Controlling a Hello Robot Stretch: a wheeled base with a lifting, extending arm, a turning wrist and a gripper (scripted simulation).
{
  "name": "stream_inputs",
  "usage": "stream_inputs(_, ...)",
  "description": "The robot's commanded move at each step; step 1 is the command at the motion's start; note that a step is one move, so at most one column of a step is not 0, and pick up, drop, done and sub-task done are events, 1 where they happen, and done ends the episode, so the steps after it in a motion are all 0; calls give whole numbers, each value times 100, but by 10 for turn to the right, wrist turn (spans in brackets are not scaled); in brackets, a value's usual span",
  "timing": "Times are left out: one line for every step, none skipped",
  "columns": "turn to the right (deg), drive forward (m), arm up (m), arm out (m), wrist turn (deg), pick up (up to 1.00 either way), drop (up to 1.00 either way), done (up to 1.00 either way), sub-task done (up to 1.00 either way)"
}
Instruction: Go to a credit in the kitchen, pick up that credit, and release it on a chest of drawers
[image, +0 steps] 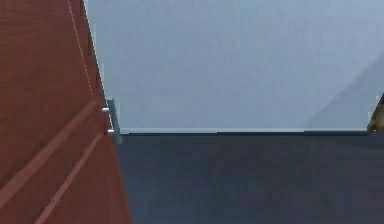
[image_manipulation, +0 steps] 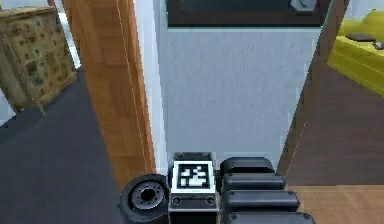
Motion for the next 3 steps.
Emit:
stream_inputs(0, 45, 0, 0, 0, 0, 0, 0, 0)
stream_inputs(450, 0, 0, 0, 0, 0, 0, 0, 0)
stream_inputs(300, 0, 0, 0, 0, 0, 0, 0, 0)
